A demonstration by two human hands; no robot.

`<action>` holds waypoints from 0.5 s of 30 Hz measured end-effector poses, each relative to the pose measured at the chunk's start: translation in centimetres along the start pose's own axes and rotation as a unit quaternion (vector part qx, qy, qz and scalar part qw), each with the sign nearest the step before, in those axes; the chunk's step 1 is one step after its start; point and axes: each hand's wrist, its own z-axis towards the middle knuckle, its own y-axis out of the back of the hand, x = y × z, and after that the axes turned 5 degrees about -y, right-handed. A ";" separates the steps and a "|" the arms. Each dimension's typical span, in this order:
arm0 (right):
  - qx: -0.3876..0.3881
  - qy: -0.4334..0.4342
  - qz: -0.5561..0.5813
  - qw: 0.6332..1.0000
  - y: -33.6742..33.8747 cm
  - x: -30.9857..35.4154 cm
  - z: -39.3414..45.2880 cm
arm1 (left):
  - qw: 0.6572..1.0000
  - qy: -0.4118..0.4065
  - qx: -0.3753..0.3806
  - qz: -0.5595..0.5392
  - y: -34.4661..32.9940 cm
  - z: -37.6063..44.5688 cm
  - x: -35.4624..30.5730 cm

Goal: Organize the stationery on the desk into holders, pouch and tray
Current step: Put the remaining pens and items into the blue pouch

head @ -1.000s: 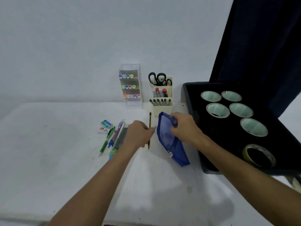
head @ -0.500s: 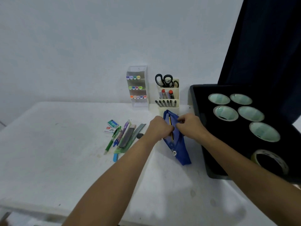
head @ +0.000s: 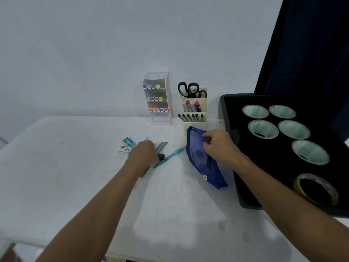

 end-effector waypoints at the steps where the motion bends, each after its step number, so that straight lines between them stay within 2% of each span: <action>1: 0.003 0.004 0.005 1.000 0.1 0.0 0.1 | 1.000 -0.007 0.003 0.010 -0.2 0.0 0.3; 12: 0.019 -0.005 0.059 0.998 0.3 -0.1 0.8 | 0.996 -0.029 -0.066 0.042 -1.2 -0.5 -0.1; 15: 0.025 -0.013 0.054 0.998 0.1 0.0 0.9 | 0.996 -0.018 -0.083 0.009 -0.2 -0.7 -0.8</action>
